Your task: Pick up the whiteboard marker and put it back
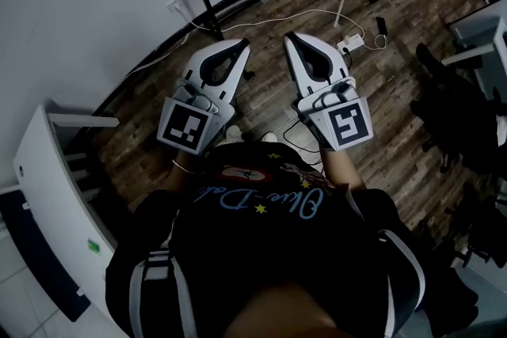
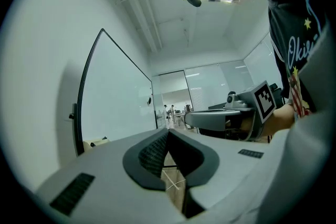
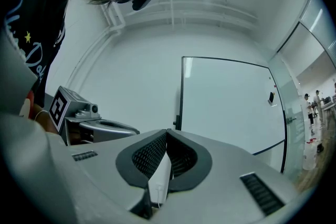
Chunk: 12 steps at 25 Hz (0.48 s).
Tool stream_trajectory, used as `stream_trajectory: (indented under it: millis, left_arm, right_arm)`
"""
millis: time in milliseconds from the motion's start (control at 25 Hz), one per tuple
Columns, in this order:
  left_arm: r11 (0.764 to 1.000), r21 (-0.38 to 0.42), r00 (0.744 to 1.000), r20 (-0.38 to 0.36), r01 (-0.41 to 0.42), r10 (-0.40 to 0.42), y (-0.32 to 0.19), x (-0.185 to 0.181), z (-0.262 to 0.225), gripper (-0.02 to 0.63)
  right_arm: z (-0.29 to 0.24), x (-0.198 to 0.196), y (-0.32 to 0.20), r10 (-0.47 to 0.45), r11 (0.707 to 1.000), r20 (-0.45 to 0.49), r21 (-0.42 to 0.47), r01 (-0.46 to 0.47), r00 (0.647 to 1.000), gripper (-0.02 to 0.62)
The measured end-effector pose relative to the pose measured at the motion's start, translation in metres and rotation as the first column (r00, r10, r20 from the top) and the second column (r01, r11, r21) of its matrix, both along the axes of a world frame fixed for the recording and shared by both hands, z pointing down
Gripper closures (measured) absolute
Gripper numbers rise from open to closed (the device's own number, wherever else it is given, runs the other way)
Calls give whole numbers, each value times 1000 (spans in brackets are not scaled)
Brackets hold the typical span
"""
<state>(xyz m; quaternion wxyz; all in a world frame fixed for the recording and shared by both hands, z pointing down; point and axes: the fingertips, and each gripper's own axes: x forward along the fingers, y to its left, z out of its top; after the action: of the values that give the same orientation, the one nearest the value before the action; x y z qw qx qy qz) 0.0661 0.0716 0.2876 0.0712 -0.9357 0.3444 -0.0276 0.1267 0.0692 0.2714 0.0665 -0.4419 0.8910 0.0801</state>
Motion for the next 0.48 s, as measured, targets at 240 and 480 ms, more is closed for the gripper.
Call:
stream_trajectory:
  millis: [240,480]
  left_arm:
    - [1000,-12,1000,13,0,0,9,5,6,591]
    - [1000,4,1000,2,4,-4,4,3,3,591]
  right_arm:
    - [2,1,3,-8,1000,-10,1,8,1000,574]
    - [3,0,2,-17,1000,-24,7,17,1000,572]
